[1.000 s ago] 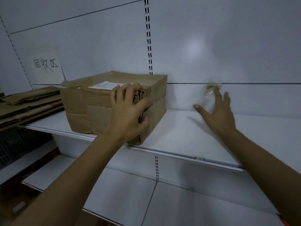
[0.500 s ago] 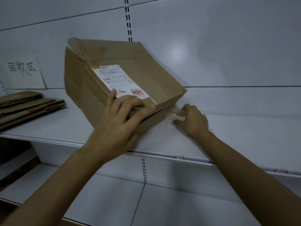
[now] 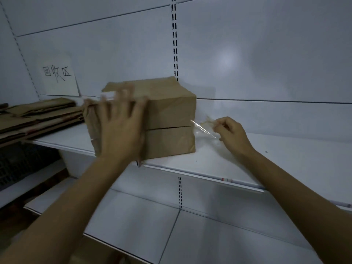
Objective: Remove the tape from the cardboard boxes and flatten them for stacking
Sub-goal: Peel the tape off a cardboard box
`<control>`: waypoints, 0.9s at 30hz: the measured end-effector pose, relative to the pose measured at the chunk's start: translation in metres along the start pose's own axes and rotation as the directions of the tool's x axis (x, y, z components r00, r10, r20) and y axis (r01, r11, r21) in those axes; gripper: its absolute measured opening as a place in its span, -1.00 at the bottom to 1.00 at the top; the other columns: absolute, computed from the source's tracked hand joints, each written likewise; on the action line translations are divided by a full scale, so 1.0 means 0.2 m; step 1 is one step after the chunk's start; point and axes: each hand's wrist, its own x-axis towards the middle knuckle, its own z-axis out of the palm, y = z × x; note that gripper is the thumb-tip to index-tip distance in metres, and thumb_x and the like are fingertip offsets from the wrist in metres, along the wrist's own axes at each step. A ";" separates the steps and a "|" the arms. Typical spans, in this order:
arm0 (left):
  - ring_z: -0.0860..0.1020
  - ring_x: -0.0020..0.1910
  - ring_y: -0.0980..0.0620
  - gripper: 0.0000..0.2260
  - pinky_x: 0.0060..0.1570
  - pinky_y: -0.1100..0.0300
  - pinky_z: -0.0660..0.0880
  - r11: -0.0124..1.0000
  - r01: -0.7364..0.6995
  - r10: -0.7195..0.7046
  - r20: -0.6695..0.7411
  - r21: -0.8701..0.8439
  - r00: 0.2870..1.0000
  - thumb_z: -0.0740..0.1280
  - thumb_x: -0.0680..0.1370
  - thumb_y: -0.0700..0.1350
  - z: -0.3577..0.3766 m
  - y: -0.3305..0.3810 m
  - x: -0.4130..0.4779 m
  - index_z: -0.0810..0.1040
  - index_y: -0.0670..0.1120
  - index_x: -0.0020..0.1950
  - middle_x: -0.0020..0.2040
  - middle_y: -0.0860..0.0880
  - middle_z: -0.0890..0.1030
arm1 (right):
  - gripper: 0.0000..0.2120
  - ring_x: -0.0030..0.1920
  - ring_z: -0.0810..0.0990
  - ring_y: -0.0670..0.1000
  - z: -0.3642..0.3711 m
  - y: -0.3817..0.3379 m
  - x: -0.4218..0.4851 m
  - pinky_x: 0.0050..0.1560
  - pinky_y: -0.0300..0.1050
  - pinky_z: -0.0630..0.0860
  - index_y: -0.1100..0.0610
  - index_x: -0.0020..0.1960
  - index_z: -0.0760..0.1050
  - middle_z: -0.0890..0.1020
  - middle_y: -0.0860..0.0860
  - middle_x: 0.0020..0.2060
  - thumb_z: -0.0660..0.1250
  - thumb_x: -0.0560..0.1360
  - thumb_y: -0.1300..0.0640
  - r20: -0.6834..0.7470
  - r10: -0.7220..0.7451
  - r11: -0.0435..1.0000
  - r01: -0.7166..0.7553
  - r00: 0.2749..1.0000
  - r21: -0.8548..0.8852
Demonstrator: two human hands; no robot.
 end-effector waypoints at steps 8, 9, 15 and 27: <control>0.33 0.29 -0.08 -0.51 0.32 -0.13 0.08 0.994 -0.104 0.105 0.030 -0.036 0.994 0.23 0.53 0.17 0.18 0.51 0.24 0.30 0.01 0.41 0.30 -0.05 0.42 | -0.60 -0.05 0.61 0.06 -0.03 0.04 -0.02 0.01 -0.02 0.47 0.12 0.05 0.52 0.64 0.13 0.04 -0.10 0.61 0.10 0.122 0.186 0.982 -0.189 0.975 0.015; 0.34 0.26 -0.08 -0.51 0.28 -0.08 0.11 0.994 -0.102 0.103 0.005 -0.028 0.995 0.24 0.52 0.17 0.20 0.52 0.23 0.31 0.01 0.40 0.27 -0.05 0.42 | -0.62 -0.09 0.62 0.04 -0.03 0.03 -0.01 -0.02 -0.03 0.47 0.05 -0.02 0.54 0.65 0.07 0.01 -0.05 0.57 0.03 0.107 0.169 0.984 -0.175 0.980 0.041; 0.38 0.22 -0.10 -0.50 0.20 -0.04 0.13 0.992 -0.127 0.125 -0.079 -0.021 0.989 0.26 0.52 0.19 0.27 0.48 0.23 0.35 -0.01 0.38 0.24 -0.07 0.46 | -0.54 -0.23 0.63 -0.14 -0.02 0.01 0.01 -0.22 -0.30 0.48 -0.04 0.09 0.50 0.61 -0.08 0.04 0.10 0.40 -0.30 -0.013 0.069 0.979 -0.066 0.998 0.192; 0.47 0.07 -0.15 -0.63 0.15 -0.04 0.15 0.993 -0.063 0.041 -0.212 -0.096 0.976 0.26 0.52 0.18 0.32 0.53 0.24 0.53 -0.06 0.15 0.05 -0.10 0.55 | -0.71 -0.01 0.63 0.06 0.03 0.04 0.02 0.07 0.02 0.53 0.08 0.20 0.57 0.68 0.05 0.03 0.23 0.58 -0.01 -0.015 -0.233 0.911 0.213 0.972 -0.352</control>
